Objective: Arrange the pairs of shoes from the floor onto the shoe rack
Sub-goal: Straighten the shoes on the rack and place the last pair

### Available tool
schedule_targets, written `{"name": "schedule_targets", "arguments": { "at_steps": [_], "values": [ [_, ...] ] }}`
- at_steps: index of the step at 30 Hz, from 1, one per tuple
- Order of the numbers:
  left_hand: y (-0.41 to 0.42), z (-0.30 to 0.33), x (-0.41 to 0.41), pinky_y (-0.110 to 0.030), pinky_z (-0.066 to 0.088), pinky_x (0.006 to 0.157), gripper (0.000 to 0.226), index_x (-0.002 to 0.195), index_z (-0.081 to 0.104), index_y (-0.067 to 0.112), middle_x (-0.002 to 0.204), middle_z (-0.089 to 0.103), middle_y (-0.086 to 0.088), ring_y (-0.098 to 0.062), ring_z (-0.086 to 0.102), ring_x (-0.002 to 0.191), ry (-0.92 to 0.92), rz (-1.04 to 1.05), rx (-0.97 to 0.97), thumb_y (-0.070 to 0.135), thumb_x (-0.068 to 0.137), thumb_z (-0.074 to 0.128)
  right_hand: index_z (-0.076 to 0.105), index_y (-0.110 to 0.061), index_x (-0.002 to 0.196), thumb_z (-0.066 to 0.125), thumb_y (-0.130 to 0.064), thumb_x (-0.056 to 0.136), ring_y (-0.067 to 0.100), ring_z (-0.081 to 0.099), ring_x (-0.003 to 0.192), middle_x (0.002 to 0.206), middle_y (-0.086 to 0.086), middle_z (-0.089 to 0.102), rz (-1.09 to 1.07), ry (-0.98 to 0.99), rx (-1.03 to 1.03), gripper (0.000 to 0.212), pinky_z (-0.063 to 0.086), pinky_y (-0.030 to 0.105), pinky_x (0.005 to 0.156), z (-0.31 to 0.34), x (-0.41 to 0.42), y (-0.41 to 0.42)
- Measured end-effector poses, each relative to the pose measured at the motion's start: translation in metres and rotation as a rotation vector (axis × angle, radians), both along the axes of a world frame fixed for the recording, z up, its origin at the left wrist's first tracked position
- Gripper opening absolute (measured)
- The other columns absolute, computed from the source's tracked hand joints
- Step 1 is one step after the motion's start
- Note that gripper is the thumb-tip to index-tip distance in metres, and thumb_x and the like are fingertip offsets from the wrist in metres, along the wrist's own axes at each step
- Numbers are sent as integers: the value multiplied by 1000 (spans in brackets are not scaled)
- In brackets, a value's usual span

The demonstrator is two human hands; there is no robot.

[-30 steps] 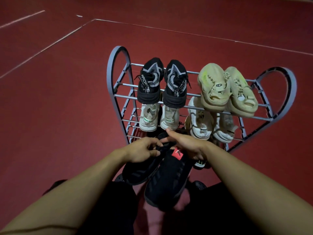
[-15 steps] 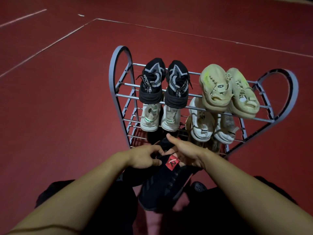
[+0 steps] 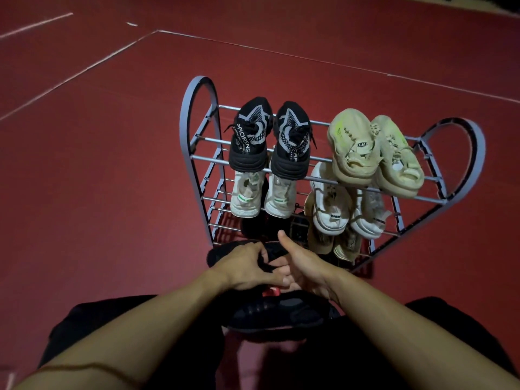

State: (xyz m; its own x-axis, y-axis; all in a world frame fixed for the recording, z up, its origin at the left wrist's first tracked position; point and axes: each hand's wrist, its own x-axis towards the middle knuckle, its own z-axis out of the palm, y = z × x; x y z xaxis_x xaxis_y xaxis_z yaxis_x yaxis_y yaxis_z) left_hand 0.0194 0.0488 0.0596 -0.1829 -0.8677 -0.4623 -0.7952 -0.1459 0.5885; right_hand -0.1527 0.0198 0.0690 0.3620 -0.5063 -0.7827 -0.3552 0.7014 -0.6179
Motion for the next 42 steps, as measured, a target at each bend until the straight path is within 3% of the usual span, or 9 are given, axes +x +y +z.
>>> {"name": "schedule_targets", "arguments": {
  "at_steps": [3, 6, 13, 20, 24, 26, 30, 35, 42],
  "values": [
    [1, -4, 0, -38, 52, 86, 67, 100, 52, 32, 106, 56, 10, -14, 52, 102, -81, -83, -51, 75, 54, 75, 61, -1, 118, 38, -83, 79, 23, 72, 85, 102, 13, 72, 18, 16, -9, 93, 59, 35, 81, -1, 1, 0],
    [-1, -8, 3, -40, 50, 92, 59, 110, 56, 29, 113, 58, 6, -16, 53, 109, -133, -160, -68, 59, 65, 81, 62, -5, 116, 36, -81, 82, 24, 72, 97, 105, 17, 73, 57, 48, -28, 87, 56, 37, 92, 1, 2, 2],
    [-5, -11, 5, -29, 48, 72, 34, 100, 66, 23, 103, 70, -1, -24, 66, 94, -245, -266, -178, 48, 79, 75, 59, -2, 123, 30, -77, 87, 20, 71, 102, 103, 16, 74, 101, 54, -29, 89, 55, 33, 93, 4, 0, 2],
    [-12, -2, 10, -34, 51, 75, 19, 102, 68, 28, 112, 69, 2, -26, 65, 102, -271, -413, -257, 39, 87, 67, 59, 0, 120, 36, -61, 96, 22, 71, 99, 107, 17, 73, 162, 25, -58, 69, 56, 30, 84, 2, -3, 0],
    [-15, 5, 22, -35, 52, 82, 20, 102, 66, 32, 112, 67, 8, -19, 62, 106, -255, -448, -266, 44, 87, 67, 71, -13, 94, 50, -40, 99, 12, 62, 74, 100, 5, 75, 500, 161, -440, 34, 49, 26, 69, 11, -11, 0],
    [-16, 7, 29, -32, 50, 80, 18, 100, 67, 33, 109, 67, 11, -17, 62, 104, -259, -461, -260, 44, 85, 67, 73, -26, 103, 56, -43, 94, 6, 61, 83, 98, -7, 68, 697, 310, -775, 25, 48, 23, 79, 15, -20, -2],
    [-15, 6, 42, -31, 48, 80, 20, 101, 66, 34, 109, 66, 11, -16, 62, 104, -292, -489, -235, 44, 83, 68, 62, -40, 113, 63, -54, 85, 5, 45, 112, 114, -17, 49, 872, 237, -1088, 31, 38, 25, 99, 24, -26, 0],
    [-14, 5, 48, -31, 48, 84, 25, 105, 67, 33, 112, 67, 11, -16, 62, 106, -280, -545, -204, 47, 84, 70, 50, -46, 125, 65, -62, 78, 17, 26, 141, 154, -7, 30, 1279, 297, -1050, 52, 23, 43, 114, 9, -20, 20],
    [-18, 4, 48, -36, 51, 86, 22, 102, 69, 32, 107, 67, 12, -14, 62, 101, -202, -555, -151, 44, 84, 71, 42, -49, 134, 67, -67, 70, 27, -10, 149, 162, 7, -1, 1418, 401, -1093, 71, 8, 51, 114, -12, -19, 29]
  ]
}}
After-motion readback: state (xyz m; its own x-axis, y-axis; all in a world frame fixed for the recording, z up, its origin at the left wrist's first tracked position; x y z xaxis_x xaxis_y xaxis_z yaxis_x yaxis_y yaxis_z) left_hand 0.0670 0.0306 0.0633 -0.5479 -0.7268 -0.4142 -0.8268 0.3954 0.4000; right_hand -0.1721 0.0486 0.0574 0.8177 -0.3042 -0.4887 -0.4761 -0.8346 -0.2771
